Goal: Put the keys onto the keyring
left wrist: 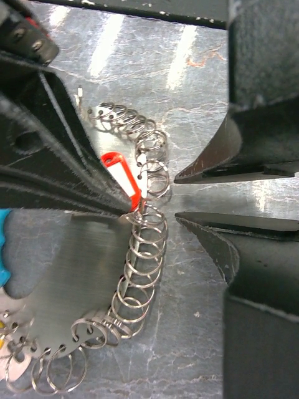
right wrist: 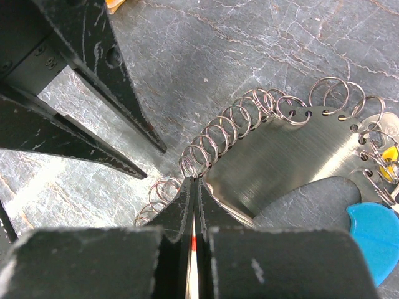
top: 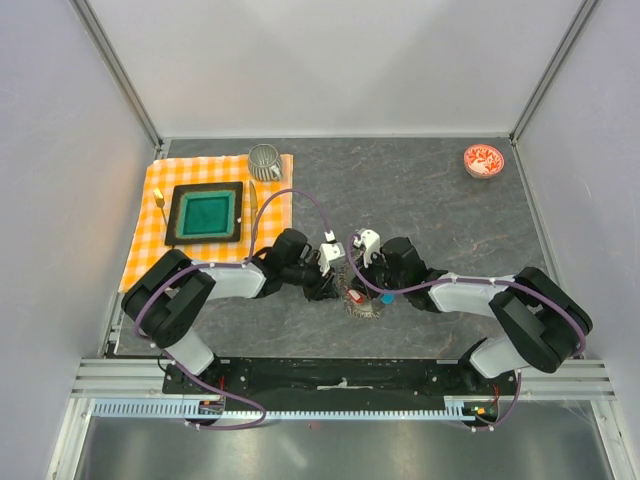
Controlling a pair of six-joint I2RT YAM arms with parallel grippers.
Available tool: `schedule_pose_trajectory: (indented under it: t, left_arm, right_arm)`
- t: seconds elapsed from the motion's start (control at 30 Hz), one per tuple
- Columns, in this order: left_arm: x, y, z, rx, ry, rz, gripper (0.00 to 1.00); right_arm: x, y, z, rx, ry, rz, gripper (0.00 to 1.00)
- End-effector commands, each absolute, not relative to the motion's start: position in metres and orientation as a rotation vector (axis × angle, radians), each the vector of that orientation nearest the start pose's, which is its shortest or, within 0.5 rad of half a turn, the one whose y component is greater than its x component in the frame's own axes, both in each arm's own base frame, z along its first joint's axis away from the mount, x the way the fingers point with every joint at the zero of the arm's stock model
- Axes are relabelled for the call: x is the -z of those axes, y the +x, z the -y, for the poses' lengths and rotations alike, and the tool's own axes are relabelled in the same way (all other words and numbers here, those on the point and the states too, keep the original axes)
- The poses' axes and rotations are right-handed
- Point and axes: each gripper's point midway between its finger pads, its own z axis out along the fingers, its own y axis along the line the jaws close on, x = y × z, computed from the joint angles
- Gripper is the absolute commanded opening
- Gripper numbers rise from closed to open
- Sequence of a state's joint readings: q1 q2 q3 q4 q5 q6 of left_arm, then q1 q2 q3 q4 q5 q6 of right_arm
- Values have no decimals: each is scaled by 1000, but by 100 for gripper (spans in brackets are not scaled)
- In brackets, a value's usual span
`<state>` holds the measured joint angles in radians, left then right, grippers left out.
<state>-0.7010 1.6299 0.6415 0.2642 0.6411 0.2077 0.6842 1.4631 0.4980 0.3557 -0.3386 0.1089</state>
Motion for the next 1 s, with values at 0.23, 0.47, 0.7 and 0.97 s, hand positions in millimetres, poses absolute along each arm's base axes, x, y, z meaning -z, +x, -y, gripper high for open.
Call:
schedule_pose_trajectory:
  t: [0.23, 0.47, 0.7, 0.97]
  left_arm:
    - [-39, 236, 322, 966, 1221, -1939, 37]
    - [-42, 232, 325, 982, 1287, -1869, 38]
    - [-50, 228, 327, 986, 1361, -1751, 38]
    - [-65, 229, 321, 893, 1400, -1521, 40]
  right_arm:
    - [-65, 238, -277, -841, -822, -1987, 0]
    - [-71, 234, -279, -870, -835, -1947, 0]
    - [-75, 232, -279, -877, -838, -1928, 0]
    - [-76, 233, -274, -849, -821, -1922, 0]
